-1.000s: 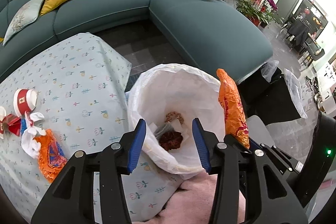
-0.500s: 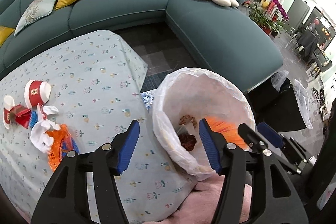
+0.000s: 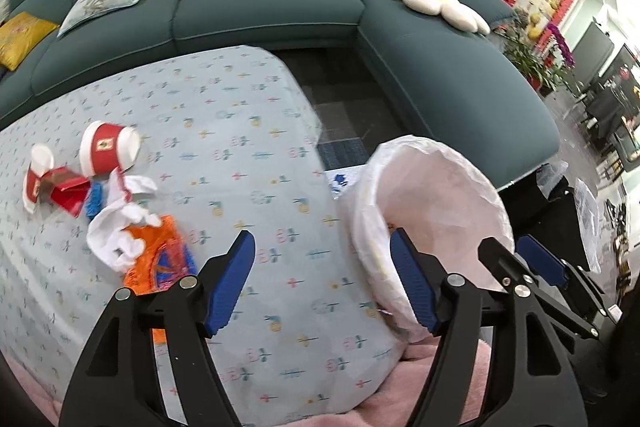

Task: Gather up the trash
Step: 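Grasp the white glove with the left tool while the right grasps the orange packet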

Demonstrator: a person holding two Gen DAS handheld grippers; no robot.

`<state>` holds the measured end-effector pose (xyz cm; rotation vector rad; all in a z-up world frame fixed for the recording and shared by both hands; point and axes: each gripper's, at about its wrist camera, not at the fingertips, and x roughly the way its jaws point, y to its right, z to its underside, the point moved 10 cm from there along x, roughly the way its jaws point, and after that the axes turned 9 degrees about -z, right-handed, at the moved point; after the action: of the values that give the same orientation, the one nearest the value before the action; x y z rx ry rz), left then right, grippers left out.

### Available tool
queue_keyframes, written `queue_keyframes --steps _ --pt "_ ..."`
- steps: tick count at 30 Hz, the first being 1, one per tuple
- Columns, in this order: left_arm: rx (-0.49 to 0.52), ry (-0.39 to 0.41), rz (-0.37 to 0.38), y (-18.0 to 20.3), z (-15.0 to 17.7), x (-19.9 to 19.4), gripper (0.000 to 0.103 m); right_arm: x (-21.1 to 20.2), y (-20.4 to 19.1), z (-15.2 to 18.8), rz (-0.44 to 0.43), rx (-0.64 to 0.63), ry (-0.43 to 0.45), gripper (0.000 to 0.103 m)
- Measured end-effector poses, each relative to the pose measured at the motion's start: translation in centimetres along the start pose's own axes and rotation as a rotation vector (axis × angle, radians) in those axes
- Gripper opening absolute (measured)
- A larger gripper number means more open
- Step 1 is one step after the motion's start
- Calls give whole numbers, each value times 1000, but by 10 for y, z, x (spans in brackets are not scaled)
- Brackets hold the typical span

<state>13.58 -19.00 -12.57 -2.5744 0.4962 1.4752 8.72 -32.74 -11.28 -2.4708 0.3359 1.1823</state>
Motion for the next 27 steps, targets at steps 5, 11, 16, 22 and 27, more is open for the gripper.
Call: queue_keyframes --steps 5,11,16,22,27 --pt "-48 -11 -23 -33 4 2 67 3 -28 4 -18 -49 -15 53" --pt "-85 -8 -71 -75 12 3 74 11 -65 11 -51 -101 -43 53" --pt "-126 -14 -109 -114 19 4 74 19 -95 18 -77 -148 -67 53" --pt "-161 -13 -146 -149 23 3 74 26 -124 26 -102 -176 -95 54" --pt "-187 -16 -188 -179 29 5 74 37 -145 34 -117 -197 -122 57"
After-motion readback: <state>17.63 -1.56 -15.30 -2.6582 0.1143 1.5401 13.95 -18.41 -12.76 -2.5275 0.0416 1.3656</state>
